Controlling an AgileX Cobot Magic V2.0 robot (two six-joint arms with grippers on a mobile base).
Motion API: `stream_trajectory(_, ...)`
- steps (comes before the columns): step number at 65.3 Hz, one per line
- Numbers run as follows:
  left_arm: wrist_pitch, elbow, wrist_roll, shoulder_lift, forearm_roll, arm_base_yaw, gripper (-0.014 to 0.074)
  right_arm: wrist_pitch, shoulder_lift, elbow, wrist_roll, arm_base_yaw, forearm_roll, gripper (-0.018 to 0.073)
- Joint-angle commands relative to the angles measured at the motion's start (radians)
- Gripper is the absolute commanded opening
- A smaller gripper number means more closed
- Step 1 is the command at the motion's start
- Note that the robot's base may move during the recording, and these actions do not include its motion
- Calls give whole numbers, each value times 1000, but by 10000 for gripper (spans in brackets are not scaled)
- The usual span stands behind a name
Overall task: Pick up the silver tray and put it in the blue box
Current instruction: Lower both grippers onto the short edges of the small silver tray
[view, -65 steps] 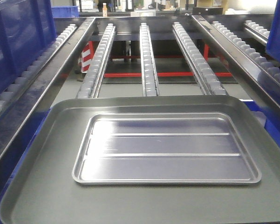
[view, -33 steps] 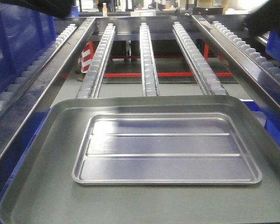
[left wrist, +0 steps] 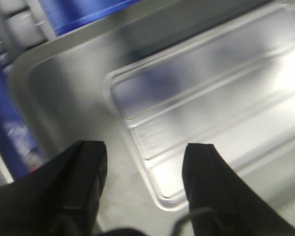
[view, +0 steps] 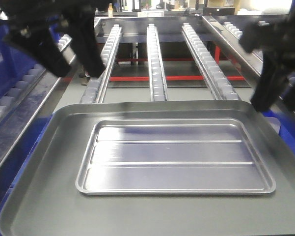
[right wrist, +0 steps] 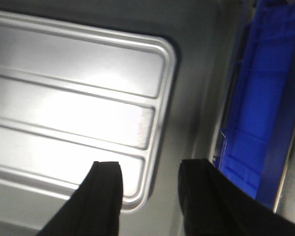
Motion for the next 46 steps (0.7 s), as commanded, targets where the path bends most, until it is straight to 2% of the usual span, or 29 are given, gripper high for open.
stream_trajectory(1,-16,-51,-140,1,58,-24,263,-44,18,-36,6,-18,-5,394)
stream_trajectory(11,-24,-64,-317,56,147,-64,263,-71,75,-47,6,-19,-4,394)
stream_trajectory(23,2,-68,-483,113,274,-101,263,-74,126,-89,7,-19,-4,394)
stream_trajectory(28,0,-68,-539,129,290,-103,263,-74,145,-107,7,-19,-4,394)
stream_trajectory(46,-13,-68,-577,189,288,-103,263,-76,195,-121,9,-19,-4,394)
